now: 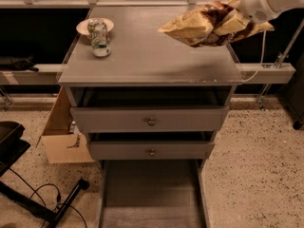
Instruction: Place brown chip bag into bottom drawer
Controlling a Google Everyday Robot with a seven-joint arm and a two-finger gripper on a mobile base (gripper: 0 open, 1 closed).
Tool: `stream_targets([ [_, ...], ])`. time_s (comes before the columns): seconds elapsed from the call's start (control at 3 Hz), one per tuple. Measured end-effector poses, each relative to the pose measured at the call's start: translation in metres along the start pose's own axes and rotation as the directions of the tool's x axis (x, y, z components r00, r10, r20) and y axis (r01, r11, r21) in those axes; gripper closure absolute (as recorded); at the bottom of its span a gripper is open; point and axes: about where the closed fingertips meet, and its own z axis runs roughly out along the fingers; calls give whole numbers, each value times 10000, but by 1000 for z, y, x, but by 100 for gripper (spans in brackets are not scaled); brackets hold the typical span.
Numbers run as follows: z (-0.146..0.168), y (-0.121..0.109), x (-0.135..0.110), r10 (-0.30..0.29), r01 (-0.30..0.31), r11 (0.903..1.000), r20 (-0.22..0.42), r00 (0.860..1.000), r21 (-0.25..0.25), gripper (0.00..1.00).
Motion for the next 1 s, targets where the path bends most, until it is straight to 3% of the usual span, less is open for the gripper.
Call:
stream_targets([
  [0.33, -50, 36, 8, 364, -350, 9971, 190, 9992, -670, 100],
  [0.67, -83, 92, 25, 1135, -1063, 9802, 342, 9929, -1671, 100],
  [1.0, -81, 151, 51, 2184, -2026, 9483, 393, 9751, -2442, 100],
])
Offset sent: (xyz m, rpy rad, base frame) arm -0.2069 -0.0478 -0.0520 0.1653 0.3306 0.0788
